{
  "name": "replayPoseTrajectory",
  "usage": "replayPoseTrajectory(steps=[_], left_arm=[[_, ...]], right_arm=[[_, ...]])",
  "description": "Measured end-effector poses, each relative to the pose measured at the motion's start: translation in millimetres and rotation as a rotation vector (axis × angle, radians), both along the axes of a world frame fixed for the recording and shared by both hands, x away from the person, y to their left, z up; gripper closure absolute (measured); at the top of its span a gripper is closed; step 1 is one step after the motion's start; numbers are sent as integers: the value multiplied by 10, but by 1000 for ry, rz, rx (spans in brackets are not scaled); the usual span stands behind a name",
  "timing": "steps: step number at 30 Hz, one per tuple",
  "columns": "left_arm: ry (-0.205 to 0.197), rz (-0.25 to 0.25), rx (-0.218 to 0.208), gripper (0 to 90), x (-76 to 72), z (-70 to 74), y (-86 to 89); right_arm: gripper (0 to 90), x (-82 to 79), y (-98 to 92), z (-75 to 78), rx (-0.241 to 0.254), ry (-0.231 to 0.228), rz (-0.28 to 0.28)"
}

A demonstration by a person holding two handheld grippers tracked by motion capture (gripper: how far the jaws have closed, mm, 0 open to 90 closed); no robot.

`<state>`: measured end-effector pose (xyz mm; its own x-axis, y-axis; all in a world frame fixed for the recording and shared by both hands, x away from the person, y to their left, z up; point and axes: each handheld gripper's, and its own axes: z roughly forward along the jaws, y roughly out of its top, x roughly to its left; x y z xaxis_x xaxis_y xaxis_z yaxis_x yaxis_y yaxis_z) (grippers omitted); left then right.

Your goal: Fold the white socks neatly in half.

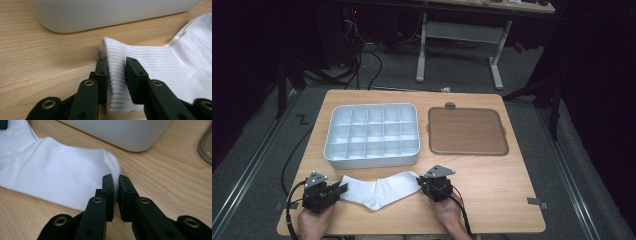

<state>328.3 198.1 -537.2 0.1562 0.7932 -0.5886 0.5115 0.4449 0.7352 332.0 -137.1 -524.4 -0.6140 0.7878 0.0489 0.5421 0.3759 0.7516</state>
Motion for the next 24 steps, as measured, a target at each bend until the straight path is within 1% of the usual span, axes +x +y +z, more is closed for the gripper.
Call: replayPoseTrajectory(steps=[6,7,8,9,11,12,18,20,22,24], left_arm=[[0,-28,4,795,9,25,-95],[-5,-37,8,801,11,30,-132],[-5,-37,8,803,11,30,-132],[-9,-49,14,805,13,29,-174],[-8,-54,6,810,16,31,-194],[-10,-60,-1,812,20,31,-225],[-4,-81,-15,815,33,39,-290],[-7,-95,-8,818,44,45,-347],[-6,-100,-12,820,54,49,-377],[-8,-112,-5,821,60,48,-405]], right_arm=[[849,-19,-95,0,2,-6,-16],[849,-34,-131,4,1,-3,-25],[849,-42,-145,5,-2,-3,-28],[849,-51,-172,5,-3,-4,-31],[850,-53,-190,0,-2,-8,-32],[850,-70,-235,-1,0,0,-44],[849,-91,-321,5,2,-8,-59],[849,-118,-367,4,-3,-15,-67],[849,-134,-400,-1,-2,-15,-74],[849,-149,-433,-1,-2,-13,-83]])
